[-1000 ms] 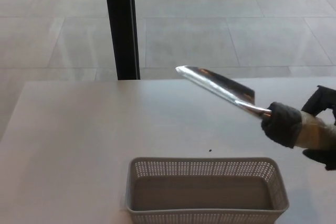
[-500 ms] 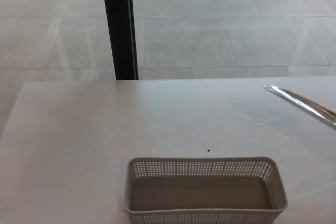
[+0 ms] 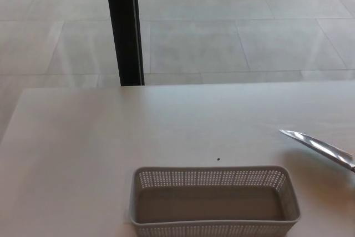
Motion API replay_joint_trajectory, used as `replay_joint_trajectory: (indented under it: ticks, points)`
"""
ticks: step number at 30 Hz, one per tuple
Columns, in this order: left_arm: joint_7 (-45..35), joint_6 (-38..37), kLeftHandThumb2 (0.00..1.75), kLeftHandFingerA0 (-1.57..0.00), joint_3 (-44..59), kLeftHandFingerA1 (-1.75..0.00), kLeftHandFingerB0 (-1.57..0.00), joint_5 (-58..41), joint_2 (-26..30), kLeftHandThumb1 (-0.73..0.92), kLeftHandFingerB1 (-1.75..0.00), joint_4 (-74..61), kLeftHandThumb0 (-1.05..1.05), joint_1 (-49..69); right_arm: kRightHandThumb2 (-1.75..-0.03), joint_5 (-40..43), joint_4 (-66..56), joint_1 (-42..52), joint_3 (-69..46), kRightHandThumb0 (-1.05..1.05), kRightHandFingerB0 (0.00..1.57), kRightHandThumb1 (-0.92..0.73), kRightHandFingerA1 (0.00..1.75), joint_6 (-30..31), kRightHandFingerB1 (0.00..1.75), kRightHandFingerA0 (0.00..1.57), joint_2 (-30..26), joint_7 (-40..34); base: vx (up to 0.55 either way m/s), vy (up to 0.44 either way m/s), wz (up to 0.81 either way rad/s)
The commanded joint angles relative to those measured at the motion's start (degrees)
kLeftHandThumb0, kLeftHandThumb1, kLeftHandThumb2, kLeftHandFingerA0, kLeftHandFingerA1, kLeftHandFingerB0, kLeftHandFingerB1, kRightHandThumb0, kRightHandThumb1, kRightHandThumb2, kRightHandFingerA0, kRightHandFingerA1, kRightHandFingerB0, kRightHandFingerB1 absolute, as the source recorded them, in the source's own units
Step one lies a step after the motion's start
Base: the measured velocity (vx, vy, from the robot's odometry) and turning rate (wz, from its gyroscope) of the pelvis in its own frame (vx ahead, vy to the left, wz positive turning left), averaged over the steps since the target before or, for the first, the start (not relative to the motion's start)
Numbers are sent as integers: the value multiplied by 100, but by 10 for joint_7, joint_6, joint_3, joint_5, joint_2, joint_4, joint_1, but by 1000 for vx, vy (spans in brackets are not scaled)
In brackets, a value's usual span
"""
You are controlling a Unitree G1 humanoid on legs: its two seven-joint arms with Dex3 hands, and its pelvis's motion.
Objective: A garden tool is kept on the righthand side and a container is kept on the lefthand side on a desk infront of the robot. the robot uses its right hand to pick up the garden tool and makes a scooping motion inside the container
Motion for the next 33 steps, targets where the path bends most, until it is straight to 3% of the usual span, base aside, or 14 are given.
replay_joint_trajectory:
  ticks: [1, 5, 7, 9, 10, 12, 13, 25, 26, 27, 30, 31, 32, 33]
  points:
    - [0, -16, 59, -55, 2, -59, -56, 1, 5, 64, -43, 8, -54, 3, -67, 27, -31, 7, 18, -35, 71, -63, 151, 44, 64, 90, 34, 14, 0, 0, 0]
    - [3, -10, 59, -59, 9, -57, -58, -4, 4, 63, -42, 15, -53, -2, -68, 38, -54, 6, 23, -36, 68, -70, 141, 61, 59, 86, 38, 39, 0, 0, 0]
    - [2, -11, 59, -57, 9, -53, -55, -2, 6, 63, -41, 21, -51, -4, -62, 68, -67, 11, 13, -50, 54, -73, 98, 40, 48, 76, 34, 66, 0, 0, 0]
    - [3, -10, 59, -54, 8, -52, -54, 1, 6, 63, -41, 23, -52, -7, -62, 93, -78, 15, 4, -55, 39, -71, 118, 37, 41, 72, 33, 87, 0, 0, 0]
    - [3, -12, 59, -53, 7, -56, -57, 2, 6, 64, -42, 23, -55, -7, -64, 96, -90, 18, 9, -78, 7, -78, 74, 46, 24, 28, 25, 119, 0, 0, 0]
    - [2, -14, 59, -53, 7, -56, -57, 2, 6, 64, -42, 23, -55, -6, -64, 90, -106, 20, 21, -78, 7, -78, 74, 62, 24, 28, 12, 158, 0, 0, 0]
    - [7, -11, 59, -54, 5, -59, -57, 3, 5, 64, -43, 19, -55, -5, -72, 75, -123, 26, 36, -98, 0, -86, 0, 65, 0, 0, -4, 181, 0, 0, 0]
    - [1, -10, 59, -60, 7, -59, -58, 0, 6, 63, -42, 19, -52, -2, -70, 111, -204, 62, 18, -105, 0, -91, 0, 97, 0, 0, -73, 306, 0, 0, 0]
    - [-1, -12, 59, -59, 9, -58, -58, -2, 6, 63, -42, 17, -52, 0, -115, 116, -209, 68, 12, -104, 0, -71, 31, 96, 0, 0, -80, 309, 0, 0, 0]
    - [-2, -11, 60, -61, 7, -62, -59, 0, 7, 64, -42, 17, -53, 0, -71, 122, -215, 73, 4, -105, 0, -91, 0, 93, 0, 0, -86, 309, 0, 0, 0]
    - [4, -9, 60, -62, 2, -60, -57, 6, 8, 64, -42, 16, -54, -1, -69, 163, -254, 106, -53, -105, 0, -90, 0, 88, 0, 0, -109, 312, 0, 0, 0]
    - [9, -5, 60, -63, -2, -59, -56, 10, 9, 64, -41, 21, -51, -5, -115, 170, -272, 120, -71, -105, 0, -73, 29, 88, 0, 0, -126, 321, 0, 0, 0]
    - [9, -5, 60, -63, -2, -59, -56, 10, 10, 64, -41, 21, -51, -5, -115, 170, -275, 122, -72, -105, 0, -73, 29, 89, 0, 0, -126, 322, 0, 0, 0]
    - [10, -1, 60, -64, 1, -56, -57, 8, 9, 64, -41, 27, -51, -9, -69, 203, -310, 154, -134, -105, 0, -91, 0, 92, 0, 0, -137, 319, 0, 0, 0]
